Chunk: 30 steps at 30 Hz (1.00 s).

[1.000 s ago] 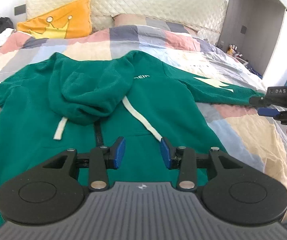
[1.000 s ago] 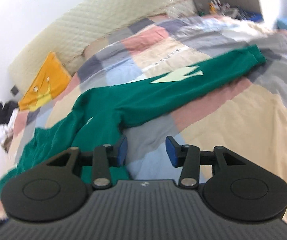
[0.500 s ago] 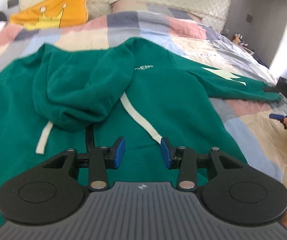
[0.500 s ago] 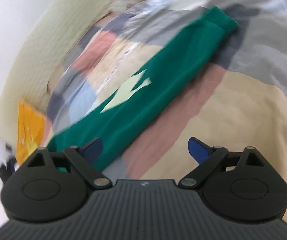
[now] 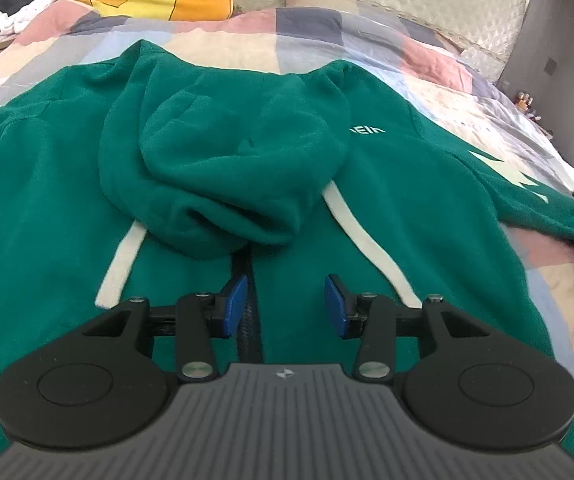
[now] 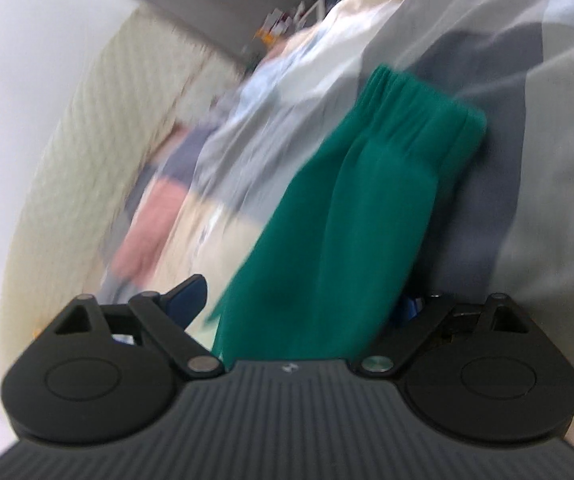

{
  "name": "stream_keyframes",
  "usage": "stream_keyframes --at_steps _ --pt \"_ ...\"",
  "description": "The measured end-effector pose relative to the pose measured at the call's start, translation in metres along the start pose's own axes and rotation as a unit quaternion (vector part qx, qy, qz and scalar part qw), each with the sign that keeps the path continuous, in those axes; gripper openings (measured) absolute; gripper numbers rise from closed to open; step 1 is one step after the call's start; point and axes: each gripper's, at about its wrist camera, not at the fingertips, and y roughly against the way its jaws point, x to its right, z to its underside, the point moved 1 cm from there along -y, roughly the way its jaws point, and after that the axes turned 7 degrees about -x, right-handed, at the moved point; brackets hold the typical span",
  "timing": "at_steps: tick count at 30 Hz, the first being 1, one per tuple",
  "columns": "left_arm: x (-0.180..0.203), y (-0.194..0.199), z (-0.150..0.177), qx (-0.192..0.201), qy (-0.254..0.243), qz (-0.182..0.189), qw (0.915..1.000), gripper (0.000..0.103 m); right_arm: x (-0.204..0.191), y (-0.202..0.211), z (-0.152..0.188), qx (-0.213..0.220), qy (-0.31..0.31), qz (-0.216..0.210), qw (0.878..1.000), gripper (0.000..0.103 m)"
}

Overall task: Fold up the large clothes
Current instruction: 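Grasp the arrow-printed sleeve cuff with the right gripper and lift it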

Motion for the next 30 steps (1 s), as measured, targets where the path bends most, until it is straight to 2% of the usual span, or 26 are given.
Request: stream_keyframes --at_steps 3,4,6,9,14,18,23,28,30 --pt "-0.002 -0.005 -0.005 0.004 0.002 -0.009 1.0000 0.049 0.015 -0.004 -0.017 0.018 -0.013 0.023 1.000 0.029" --pt "-0.002 -0.005 -0.004 0.005 0.003 -0.009 0.9999 0.049 0.019 -0.006 -0.023 0.014 -0.010 0.039 0.999 0.008" --pt "-0.001 -0.006 -0.004 0.004 -0.002 -0.011 0.9999 0.049 0.018 -0.011 -0.032 0.009 0.015 0.031 0.999 0.008" --pt "0.002 -0.006 -0.003 0.005 -0.015 -0.020 0.9997 0.049 0.002 -0.007 -0.034 0.029 0.072 0.044 0.996 0.007" --pt "0.004 0.002 -0.005 0.018 -0.021 -0.021 0.9994 0.049 0.005 -0.022 -0.051 0.045 0.078 0.063 0.994 0.007" --pt "-0.002 0.012 -0.006 0.024 -0.003 -0.014 0.9996 0.049 -0.017 -0.022 -0.054 0.056 0.101 0.072 0.991 0.007" --pt "-0.013 0.027 -0.008 0.046 -0.018 -0.043 0.9978 0.049 -0.096 0.007 -0.058 0.089 0.187 0.040 0.977 0.007" --pt "-0.030 0.034 0.000 0.044 -0.030 -0.056 0.9971 0.049 -0.179 0.043 -0.037 0.105 0.255 0.000 0.961 0.007" --pt "-0.035 0.041 0.001 0.055 -0.034 -0.067 0.9956 0.049 -0.212 0.058 -0.025 0.112 0.278 -0.018 0.954 0.007"
